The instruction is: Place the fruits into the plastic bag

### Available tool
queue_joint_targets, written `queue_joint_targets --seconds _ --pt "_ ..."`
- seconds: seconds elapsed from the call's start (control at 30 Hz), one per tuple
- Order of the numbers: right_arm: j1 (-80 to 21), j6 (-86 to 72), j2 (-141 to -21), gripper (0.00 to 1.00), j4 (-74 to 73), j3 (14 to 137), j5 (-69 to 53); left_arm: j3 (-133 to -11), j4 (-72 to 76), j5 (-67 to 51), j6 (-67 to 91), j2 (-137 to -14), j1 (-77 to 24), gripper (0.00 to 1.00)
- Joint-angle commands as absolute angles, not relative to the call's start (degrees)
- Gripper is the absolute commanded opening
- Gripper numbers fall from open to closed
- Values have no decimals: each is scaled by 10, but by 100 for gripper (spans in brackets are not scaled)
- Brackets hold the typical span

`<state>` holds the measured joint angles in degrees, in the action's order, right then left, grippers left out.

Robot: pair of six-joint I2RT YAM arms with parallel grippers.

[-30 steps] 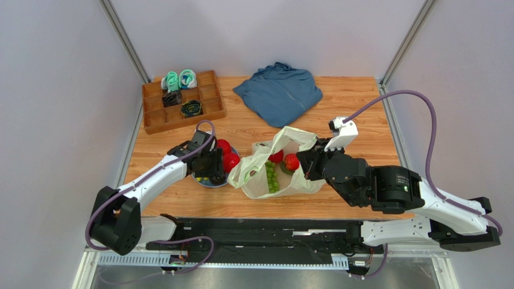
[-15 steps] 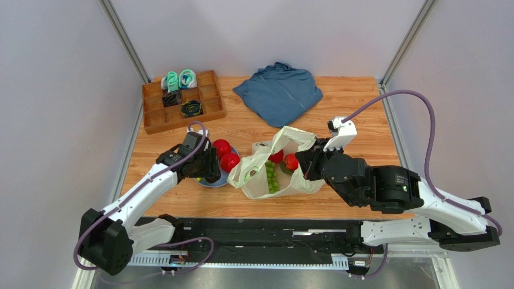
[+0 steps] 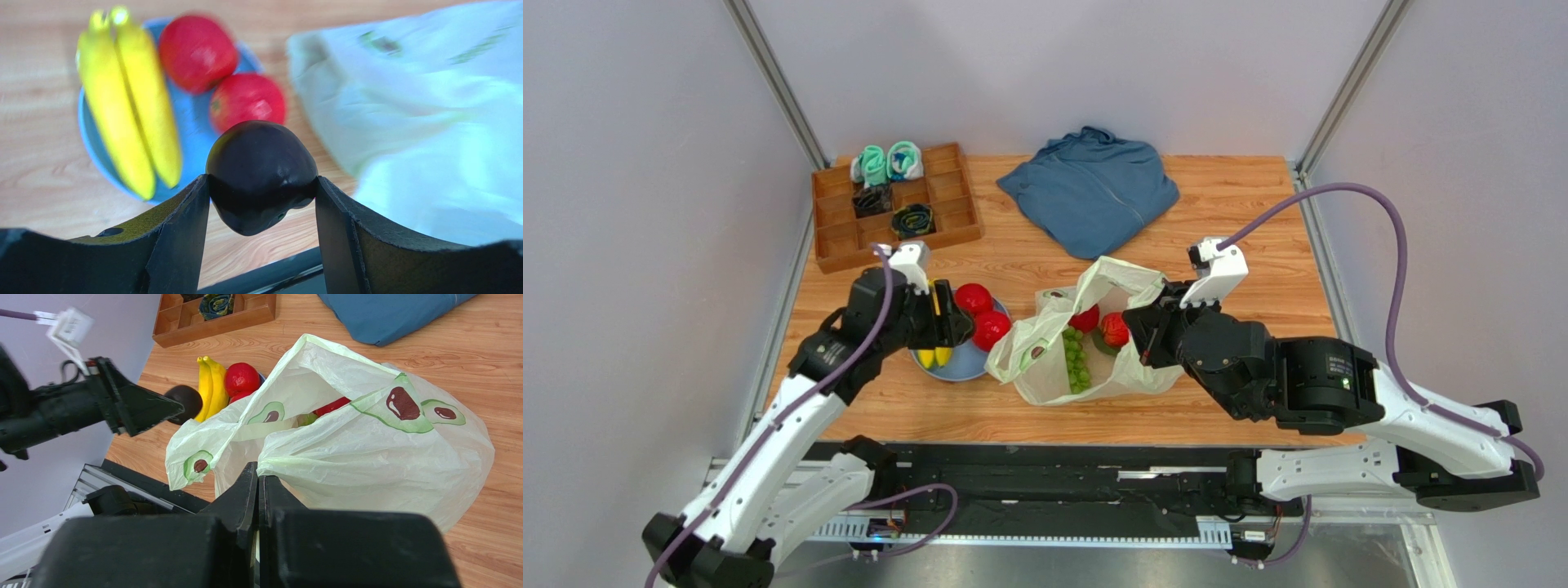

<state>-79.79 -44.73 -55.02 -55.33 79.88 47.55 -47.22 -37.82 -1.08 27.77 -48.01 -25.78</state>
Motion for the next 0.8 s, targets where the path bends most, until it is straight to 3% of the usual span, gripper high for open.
queue_joint_targets --seconds 0.0,0.2,0.37,0.77 --pt "-795 -449 -548 0 -526 802 478 -519 -293 -98 284 -402 -260 44" --pt "-795 -449 -556 0 -526 809 477 -557 -203 -195 315 -367 -264 44" --pt "-795 -449 -563 0 -526 809 477 -567 -156 -205 339 -396 -307 44" --pt "-795 -455 -565 0 -524 808 472 -631 -106 -111 296 -497 -550 44"
